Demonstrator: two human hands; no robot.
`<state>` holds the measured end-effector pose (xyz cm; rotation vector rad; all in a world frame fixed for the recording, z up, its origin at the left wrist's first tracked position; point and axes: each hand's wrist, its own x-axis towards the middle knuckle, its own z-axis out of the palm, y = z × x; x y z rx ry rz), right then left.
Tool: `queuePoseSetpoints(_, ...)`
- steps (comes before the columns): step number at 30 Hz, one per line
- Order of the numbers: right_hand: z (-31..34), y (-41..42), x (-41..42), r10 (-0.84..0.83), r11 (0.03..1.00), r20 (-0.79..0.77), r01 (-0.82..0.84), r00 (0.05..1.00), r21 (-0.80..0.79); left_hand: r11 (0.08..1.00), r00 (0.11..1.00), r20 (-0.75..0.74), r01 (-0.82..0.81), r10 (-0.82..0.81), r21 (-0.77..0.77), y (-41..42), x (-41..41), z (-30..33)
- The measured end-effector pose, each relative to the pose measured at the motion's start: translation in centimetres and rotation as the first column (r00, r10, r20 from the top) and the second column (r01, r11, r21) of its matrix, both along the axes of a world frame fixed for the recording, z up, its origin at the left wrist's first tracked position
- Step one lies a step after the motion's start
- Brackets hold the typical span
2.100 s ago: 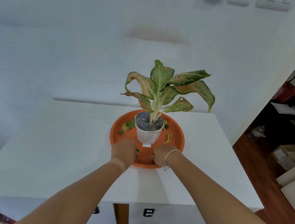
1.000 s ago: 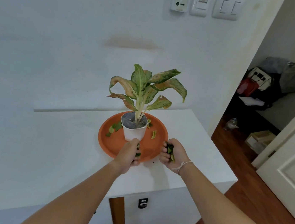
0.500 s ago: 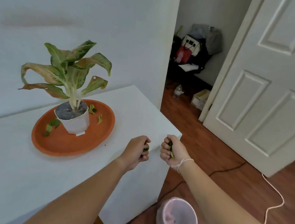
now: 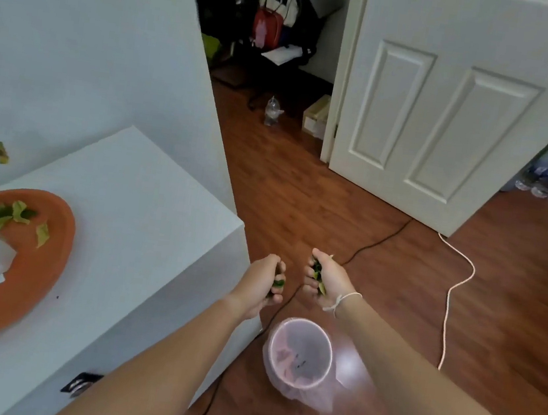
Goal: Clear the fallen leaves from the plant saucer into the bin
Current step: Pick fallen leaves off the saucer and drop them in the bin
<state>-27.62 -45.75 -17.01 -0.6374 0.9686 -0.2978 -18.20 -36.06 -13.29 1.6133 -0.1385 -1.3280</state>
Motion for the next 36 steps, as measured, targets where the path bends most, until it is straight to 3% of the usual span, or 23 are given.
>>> queuePoseSetpoints(8,-12.0,1.2,-4.0,-0.108,0.976,-0.257,0.152,0.960,0.157,0.967,0.988,-0.122,0.121,-0.095,0.226,-2.3,-2.5,-11.7)
queuePoseSetpoints(15,-24.8,2.3,-4.7,-0.289,0.866,-0.424,0.423,0.858,0.268,0.926,0.967,-0.252,0.068,0.030,0.371,-4.0,-3.4,-25.5)
queuePoseSetpoints(21,-34.5,3.0,-5.0,-0.316,0.803,-0.501,0.509,0.805,0.310,0.906,0.964,-0.266,0.114,-0.002,0.408,-3.8,-3.8,-34.7)
queuePoseSetpoints(27,-37.5,2.7,-5.9,-0.235,0.780,-0.483,0.461,0.843,0.423,0.865,0.966,-0.251,0.176,-0.060,0.470,-4.0,-3.5,-37.9)
queuePoseSetpoints(36,-34.6,2.1,-5.8,-0.228,0.835,-0.510,0.436,0.830,0.336,0.880,0.967,-0.242,0.182,-0.079,0.440,-5.1,-2.4,-34.2)
